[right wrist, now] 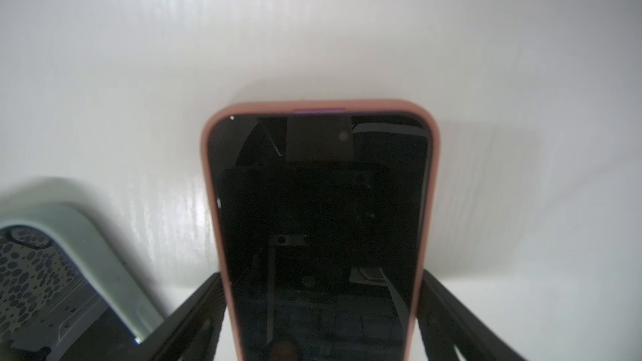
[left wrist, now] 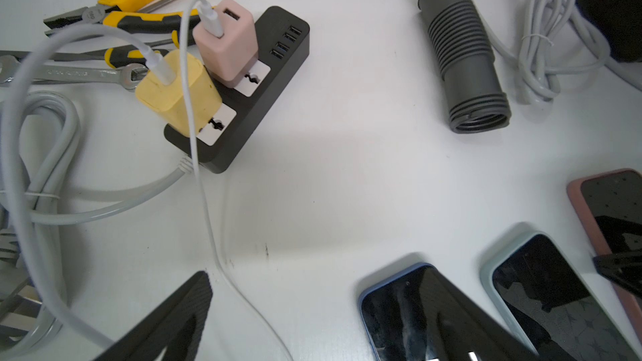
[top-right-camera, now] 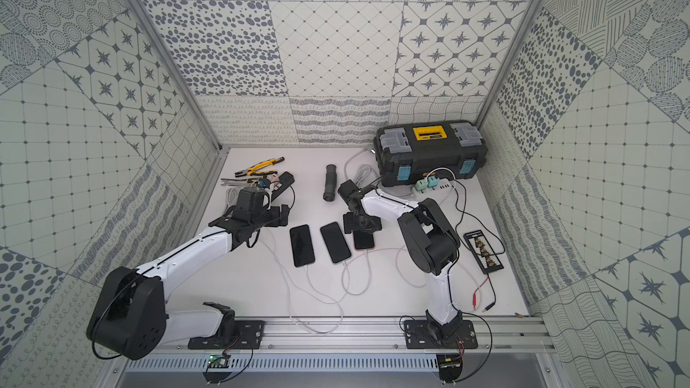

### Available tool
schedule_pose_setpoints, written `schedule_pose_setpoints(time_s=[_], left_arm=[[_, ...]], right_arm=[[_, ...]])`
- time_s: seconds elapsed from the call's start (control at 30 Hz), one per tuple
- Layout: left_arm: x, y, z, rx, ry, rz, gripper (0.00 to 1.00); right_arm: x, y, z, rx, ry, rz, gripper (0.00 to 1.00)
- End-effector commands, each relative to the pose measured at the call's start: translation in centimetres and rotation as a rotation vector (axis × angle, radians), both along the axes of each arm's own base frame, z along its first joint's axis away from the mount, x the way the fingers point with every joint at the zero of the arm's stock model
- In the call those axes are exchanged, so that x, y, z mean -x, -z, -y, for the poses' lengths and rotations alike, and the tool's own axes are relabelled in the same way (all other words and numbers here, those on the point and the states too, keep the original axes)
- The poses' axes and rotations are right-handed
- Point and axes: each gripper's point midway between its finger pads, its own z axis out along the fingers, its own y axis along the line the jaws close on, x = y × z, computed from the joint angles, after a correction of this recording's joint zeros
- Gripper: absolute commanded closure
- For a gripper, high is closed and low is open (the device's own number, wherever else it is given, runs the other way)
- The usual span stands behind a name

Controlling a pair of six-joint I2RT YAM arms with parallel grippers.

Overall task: Unplug the charging cable from the phone
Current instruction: Pick up the phone at the center of the board.

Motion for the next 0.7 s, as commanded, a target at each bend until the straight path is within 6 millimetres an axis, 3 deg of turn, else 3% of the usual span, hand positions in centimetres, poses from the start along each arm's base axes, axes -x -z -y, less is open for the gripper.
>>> schedule_pose_setpoints(time_s=[0.0, 0.37, 0.67], left_arm=[[-0.2, -0.8, 0.5, 0.033, 0.003, 0.012, 0.02], [0.0, -2.2, 0.9, 0.056, 0.018, 0.035, 0.02], [0.1, -4.8, 2.0, 0.127, 0.054, 0.094, 0.02]], right_arm=[[-0.1, 0.1, 0.9, 0.046, 0.012, 0.025, 0.20], [-0.9, -1.8, 0.9, 0.036, 0.011, 0.090, 0.32], [-1.3, -6.5, 0.2, -0.048, -0.034, 0.183, 0.33]])
